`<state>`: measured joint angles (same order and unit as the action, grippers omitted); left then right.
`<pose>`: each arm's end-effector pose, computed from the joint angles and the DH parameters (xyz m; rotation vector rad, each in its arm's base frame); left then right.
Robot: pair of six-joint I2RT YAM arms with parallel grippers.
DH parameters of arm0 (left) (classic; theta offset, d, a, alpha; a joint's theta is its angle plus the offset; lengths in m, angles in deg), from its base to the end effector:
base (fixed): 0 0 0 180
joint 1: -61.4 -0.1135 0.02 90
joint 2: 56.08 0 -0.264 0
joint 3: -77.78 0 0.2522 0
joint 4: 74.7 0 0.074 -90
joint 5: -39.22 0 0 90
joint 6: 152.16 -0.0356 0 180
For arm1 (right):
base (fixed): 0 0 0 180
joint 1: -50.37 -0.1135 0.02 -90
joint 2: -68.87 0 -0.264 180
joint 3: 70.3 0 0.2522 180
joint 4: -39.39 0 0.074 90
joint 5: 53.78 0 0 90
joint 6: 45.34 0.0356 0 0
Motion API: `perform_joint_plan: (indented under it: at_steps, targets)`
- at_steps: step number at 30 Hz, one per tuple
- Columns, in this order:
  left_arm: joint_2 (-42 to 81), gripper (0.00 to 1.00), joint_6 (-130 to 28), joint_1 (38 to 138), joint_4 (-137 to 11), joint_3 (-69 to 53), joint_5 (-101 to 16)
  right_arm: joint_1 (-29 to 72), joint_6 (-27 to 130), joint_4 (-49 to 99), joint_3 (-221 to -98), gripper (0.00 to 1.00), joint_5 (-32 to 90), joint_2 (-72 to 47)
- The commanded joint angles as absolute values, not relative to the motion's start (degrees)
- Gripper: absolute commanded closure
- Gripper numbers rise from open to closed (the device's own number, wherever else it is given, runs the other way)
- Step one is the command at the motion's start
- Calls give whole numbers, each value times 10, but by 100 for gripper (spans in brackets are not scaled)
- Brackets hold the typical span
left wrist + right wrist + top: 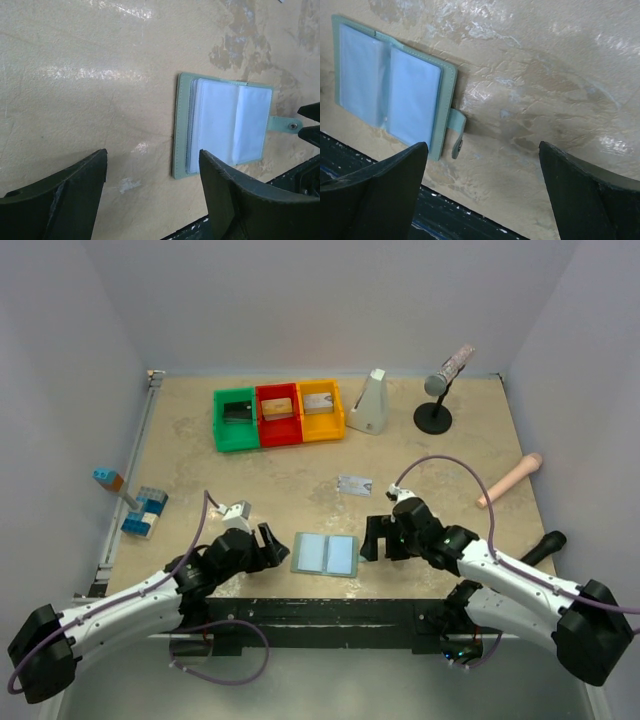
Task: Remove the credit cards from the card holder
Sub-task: Remove the credit card from the card holder.
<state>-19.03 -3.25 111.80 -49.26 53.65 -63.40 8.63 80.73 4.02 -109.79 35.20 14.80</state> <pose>0.0955 -0.1032 0.1487 -0.2983 2.3231 -0.7734 0.1337 0.1201 0.1799 -0.1340 2.5397 0.5998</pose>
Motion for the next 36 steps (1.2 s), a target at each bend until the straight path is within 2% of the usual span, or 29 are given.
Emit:
perform_joint_plan:
  at_steps: [1,9,13,16,20,26,36]
  targets:
    - [-178,23,-34,1121,-521,507,-629,68,846,104,-1096,5,338,132]
    - [-201,27,-21,1120,-538,528,-622,56,861,113,-1098,24,340,89]
    - [-185,39,-32,1120,-570,523,-601,56,864,131,-1089,35,339,86]
    - [-152,46,-42,1121,-598,513,-576,57,866,132,-1095,54,341,76]
    - [-114,46,-52,1123,-630,496,-548,56,867,131,-1104,78,338,49]
    - [-80,41,-62,1128,-640,480,-539,56,873,124,-1096,100,338,46]
    - [-13,40,-74,1139,-657,458,-533,56,868,115,-1102,100,335,37]
